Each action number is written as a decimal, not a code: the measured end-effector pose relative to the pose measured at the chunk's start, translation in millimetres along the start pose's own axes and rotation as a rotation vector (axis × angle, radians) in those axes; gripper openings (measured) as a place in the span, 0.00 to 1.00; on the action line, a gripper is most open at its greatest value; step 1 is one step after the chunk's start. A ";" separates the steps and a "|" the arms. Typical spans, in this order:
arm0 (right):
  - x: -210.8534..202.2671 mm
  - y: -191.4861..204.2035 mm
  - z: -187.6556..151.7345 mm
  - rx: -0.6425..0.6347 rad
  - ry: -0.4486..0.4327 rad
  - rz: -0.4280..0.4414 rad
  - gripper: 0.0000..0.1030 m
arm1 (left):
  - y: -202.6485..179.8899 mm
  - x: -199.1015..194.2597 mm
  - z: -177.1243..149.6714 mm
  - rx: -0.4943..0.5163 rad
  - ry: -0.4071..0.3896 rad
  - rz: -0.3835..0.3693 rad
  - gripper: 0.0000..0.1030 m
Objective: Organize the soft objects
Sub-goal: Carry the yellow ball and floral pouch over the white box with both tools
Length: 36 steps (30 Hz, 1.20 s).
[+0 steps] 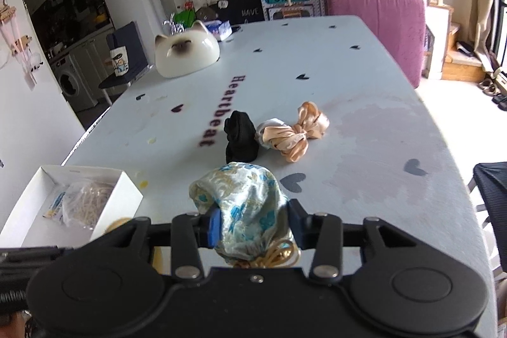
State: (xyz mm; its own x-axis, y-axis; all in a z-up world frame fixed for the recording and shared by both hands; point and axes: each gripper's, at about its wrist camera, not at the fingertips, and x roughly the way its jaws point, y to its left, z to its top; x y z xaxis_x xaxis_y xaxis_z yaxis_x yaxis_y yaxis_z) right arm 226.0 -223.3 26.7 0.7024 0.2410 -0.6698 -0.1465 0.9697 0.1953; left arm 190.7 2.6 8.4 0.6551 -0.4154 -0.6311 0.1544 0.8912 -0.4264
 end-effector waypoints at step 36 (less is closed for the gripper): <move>-44.2 136.6 -22.9 -0.177 -0.017 0.213 0.44 | 137.3 -142.7 9.8 -0.151 -0.195 0.171 0.22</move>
State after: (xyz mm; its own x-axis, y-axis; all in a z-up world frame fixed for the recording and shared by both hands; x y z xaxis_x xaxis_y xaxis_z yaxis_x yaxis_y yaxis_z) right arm 158.9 -100.7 66.6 0.6540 0.4410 -0.6146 -0.4108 0.8893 0.2010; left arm 125.7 186.0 46.2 0.7944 -0.2057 -0.5716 -0.0726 0.9021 -0.4254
